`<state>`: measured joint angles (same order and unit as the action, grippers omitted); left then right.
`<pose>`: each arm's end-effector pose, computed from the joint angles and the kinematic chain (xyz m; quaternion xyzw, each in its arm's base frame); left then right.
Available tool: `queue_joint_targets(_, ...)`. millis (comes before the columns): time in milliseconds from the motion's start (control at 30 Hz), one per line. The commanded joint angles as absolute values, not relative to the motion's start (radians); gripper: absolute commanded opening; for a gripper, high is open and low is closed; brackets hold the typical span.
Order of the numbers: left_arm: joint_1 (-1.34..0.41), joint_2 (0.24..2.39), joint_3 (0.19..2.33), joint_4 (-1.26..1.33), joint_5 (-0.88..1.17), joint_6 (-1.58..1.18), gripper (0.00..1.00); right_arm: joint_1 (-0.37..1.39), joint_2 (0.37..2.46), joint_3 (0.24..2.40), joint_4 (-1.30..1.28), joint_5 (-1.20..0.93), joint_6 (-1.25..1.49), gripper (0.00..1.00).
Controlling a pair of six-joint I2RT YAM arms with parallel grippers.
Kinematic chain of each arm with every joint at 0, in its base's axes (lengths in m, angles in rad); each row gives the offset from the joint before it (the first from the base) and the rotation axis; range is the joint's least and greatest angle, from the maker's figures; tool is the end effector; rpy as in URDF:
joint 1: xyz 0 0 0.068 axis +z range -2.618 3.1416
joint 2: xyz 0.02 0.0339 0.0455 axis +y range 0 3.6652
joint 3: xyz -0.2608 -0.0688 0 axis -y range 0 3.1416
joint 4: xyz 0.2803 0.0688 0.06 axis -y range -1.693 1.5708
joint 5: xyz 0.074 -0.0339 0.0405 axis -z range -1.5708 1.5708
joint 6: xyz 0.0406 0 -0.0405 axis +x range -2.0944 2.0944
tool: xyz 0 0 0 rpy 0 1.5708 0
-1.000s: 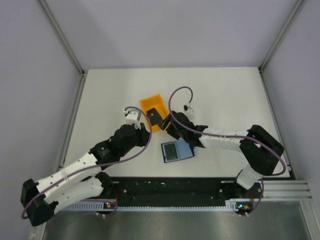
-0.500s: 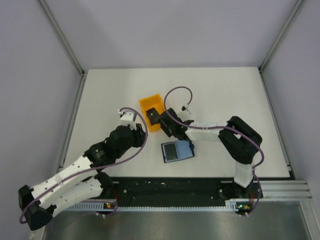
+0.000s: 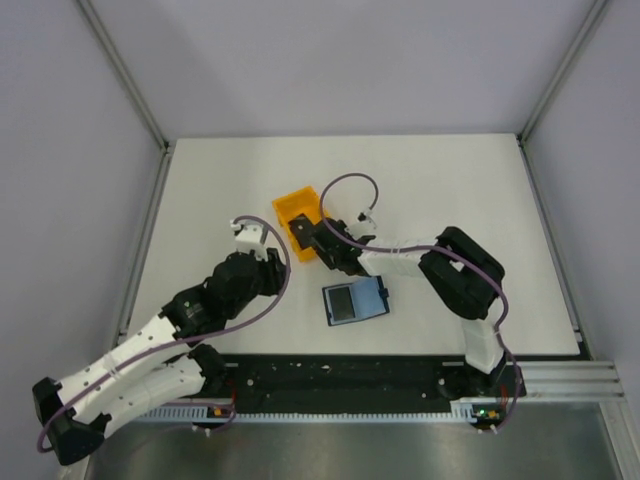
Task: Put the credit cards into the card holder
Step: Pick up the credit card from the card holder.
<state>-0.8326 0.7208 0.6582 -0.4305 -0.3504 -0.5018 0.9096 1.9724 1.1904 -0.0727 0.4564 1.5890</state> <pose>0.1492 -0.1433 0.2749 0.0509 0.8484 -0.1951 0.4895 0.2816 0.3328 0.1153 0.3787 0.8338 0.2569 0.3089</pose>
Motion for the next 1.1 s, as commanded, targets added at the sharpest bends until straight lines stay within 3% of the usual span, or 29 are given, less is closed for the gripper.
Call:
queue_joint_targets(0,-0.827,0.695,0.693,-0.434,-0.37,-0.491,0.45,0.913,1.993,1.244,-0.104,0.491,1.569,0.39)
queue_joint_targets(333,-0.819,0.727,0.724,-0.431,-0.387,-0.453,0.47,0.829,1.905,1.16,-0.068,0.318,1.333,0.3)
queue_joint_targets(533,-0.804,0.796,0.793,-0.439,-0.402,-0.433,0.5,0.743,1.843,1.112,-0.072,0.091,1.063,0.11)
queue_joint_targets(633,-0.792,0.822,0.821,-0.445,-0.411,-0.416,0.53,0.727,1.79,1.112,-0.138,0.061,0.93,0.06)
queue_joint_targets(1067,-0.732,0.858,0.759,-0.433,-0.331,-0.449,0.65,0.724,1.513,1.019,-0.316,0.005,0.635,0.0)
